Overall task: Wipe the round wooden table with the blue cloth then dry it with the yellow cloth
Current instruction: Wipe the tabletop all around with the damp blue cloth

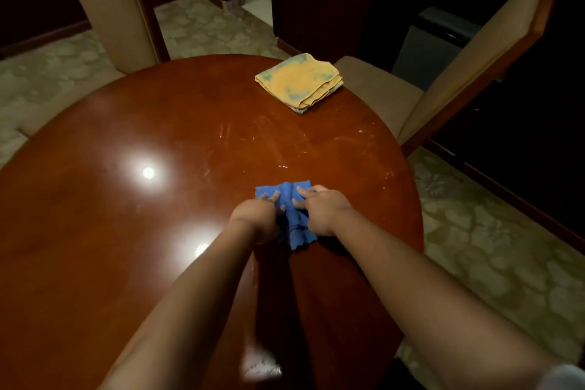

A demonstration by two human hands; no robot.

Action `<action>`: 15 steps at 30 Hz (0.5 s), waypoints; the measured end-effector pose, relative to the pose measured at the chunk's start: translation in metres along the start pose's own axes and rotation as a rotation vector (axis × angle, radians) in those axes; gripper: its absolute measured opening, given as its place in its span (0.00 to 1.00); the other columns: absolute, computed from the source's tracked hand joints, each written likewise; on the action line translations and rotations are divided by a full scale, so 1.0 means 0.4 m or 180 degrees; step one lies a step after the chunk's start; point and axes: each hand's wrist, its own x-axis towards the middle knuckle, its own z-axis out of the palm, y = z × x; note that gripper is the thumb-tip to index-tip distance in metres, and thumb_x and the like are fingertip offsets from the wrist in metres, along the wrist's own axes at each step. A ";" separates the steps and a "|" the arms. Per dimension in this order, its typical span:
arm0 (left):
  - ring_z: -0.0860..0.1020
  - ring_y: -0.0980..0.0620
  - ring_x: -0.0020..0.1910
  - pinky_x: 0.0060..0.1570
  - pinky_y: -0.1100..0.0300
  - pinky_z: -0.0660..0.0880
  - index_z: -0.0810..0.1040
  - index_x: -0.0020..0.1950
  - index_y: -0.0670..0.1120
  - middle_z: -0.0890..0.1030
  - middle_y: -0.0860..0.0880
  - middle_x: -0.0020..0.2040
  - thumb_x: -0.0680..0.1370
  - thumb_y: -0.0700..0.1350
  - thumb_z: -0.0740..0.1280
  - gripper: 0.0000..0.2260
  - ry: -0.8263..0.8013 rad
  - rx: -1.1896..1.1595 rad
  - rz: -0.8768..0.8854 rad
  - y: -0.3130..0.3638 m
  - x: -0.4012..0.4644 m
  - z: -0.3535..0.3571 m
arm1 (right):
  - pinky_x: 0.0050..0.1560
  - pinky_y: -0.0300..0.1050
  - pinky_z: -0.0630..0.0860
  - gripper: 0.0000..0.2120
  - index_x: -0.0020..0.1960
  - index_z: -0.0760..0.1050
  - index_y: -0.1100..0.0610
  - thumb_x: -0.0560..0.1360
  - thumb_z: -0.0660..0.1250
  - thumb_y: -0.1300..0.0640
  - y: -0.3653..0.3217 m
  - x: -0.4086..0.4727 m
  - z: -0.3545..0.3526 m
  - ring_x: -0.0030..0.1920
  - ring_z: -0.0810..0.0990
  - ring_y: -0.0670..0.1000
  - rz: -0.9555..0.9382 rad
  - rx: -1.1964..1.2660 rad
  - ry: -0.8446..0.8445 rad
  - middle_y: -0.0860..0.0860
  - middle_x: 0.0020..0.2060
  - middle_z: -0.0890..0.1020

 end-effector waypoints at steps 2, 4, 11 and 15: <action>0.50 0.47 0.77 0.72 0.50 0.61 0.55 0.78 0.52 0.45 0.48 0.79 0.81 0.45 0.57 0.26 0.0007 0.0020 -0.0003 0.002 -0.006 0.009 | 0.70 0.50 0.63 0.30 0.78 0.51 0.46 0.79 0.55 0.58 -0.007 -0.010 0.003 0.77 0.49 0.53 0.0006 0.0057 -0.0036 0.48 0.78 0.47; 0.49 0.46 0.77 0.72 0.50 0.60 0.54 0.78 0.51 0.44 0.47 0.79 0.81 0.45 0.58 0.27 0.0022 0.0043 0.0026 0.005 -0.020 0.030 | 0.72 0.51 0.61 0.31 0.79 0.49 0.47 0.79 0.55 0.58 -0.022 -0.037 0.014 0.77 0.47 0.52 0.0012 0.0069 -0.0083 0.48 0.78 0.46; 0.52 0.45 0.77 0.72 0.48 0.58 0.56 0.78 0.51 0.46 0.45 0.79 0.81 0.48 0.57 0.25 -0.0030 0.0274 0.0129 -0.010 -0.175 0.165 | 0.71 0.53 0.62 0.30 0.79 0.48 0.48 0.80 0.53 0.57 -0.149 -0.156 0.082 0.77 0.47 0.54 -0.0309 -0.0173 -0.0266 0.51 0.78 0.45; 0.53 0.45 0.77 0.72 0.51 0.58 0.57 0.78 0.50 0.47 0.45 0.79 0.80 0.49 0.58 0.26 -0.0047 0.0256 0.0057 -0.017 -0.297 0.239 | 0.71 0.53 0.62 0.30 0.79 0.50 0.49 0.79 0.56 0.53 -0.258 -0.206 0.125 0.77 0.48 0.54 -0.0452 -0.0169 -0.0202 0.51 0.78 0.46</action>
